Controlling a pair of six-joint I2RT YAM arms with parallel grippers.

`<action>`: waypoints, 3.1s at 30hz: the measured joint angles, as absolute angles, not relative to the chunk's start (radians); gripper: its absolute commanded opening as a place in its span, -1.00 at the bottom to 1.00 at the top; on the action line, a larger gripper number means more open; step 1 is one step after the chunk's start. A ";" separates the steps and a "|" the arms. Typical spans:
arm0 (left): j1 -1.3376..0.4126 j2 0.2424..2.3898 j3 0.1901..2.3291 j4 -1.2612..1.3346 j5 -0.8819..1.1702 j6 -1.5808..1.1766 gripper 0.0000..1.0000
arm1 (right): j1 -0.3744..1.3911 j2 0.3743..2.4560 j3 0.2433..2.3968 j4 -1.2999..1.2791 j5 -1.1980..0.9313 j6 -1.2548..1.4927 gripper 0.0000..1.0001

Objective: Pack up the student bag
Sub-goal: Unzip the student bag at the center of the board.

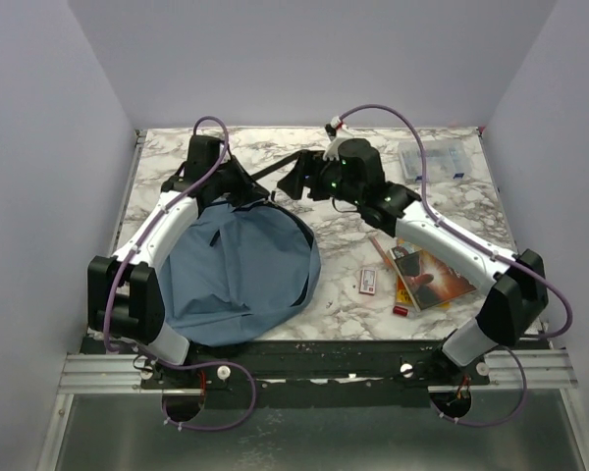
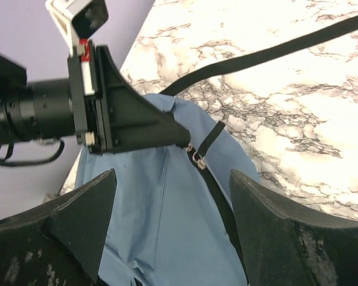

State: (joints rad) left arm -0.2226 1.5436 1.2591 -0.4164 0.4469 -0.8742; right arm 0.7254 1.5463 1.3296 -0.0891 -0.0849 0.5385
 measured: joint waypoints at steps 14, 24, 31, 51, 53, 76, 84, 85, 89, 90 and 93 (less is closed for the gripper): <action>-0.204 1.522 1.168 -0.340 0.504 -0.937 -1.00 | 0.713 1.843 1.592 -0.323 -0.020 0.702 -0.03; -0.196 1.517 1.153 -0.319 0.513 -0.964 -1.00 | 0.711 2.029 1.741 -0.407 -0.014 0.744 -0.04; -0.196 1.517 1.150 -0.315 0.513 -0.965 -1.00 | 0.711 2.076 1.775 -0.420 -0.027 0.742 -0.58; -0.183 1.573 1.149 -0.308 0.513 -0.965 -1.00 | 0.572 1.639 1.077 0.308 -0.246 1.028 -0.99; -0.183 1.575 1.149 -0.308 0.516 -0.965 -0.94 | 0.556 1.639 1.044 0.364 -0.286 1.052 -0.99; -0.223 1.164 0.946 -0.286 0.405 -0.599 0.59 | 0.511 1.742 1.085 0.599 -0.792 0.949 -0.99; -0.300 0.968 0.662 -0.030 0.375 -0.023 0.73 | 0.495 1.755 1.111 0.624 -0.862 0.962 -0.99; -0.305 0.972 0.646 -0.021 0.394 0.042 0.73 | 0.495 1.757 1.111 0.639 -0.868 0.977 -0.99; -0.303 1.041 0.663 0.019 0.505 0.272 0.69 | 0.495 1.758 1.111 0.705 -0.899 1.027 -0.99; -0.302 1.065 0.679 0.024 0.532 0.313 0.70 | 0.495 1.758 1.111 0.719 -0.905 1.034 -0.99; -0.296 1.162 0.748 0.026 0.628 0.417 0.72 | 0.495 1.758 1.111 0.742 -0.916 1.049 -0.99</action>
State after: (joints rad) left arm -0.2962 1.1618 0.7483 0.0257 0.6281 0.4171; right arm 0.4953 1.7580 1.1110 0.7418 -0.9161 1.0489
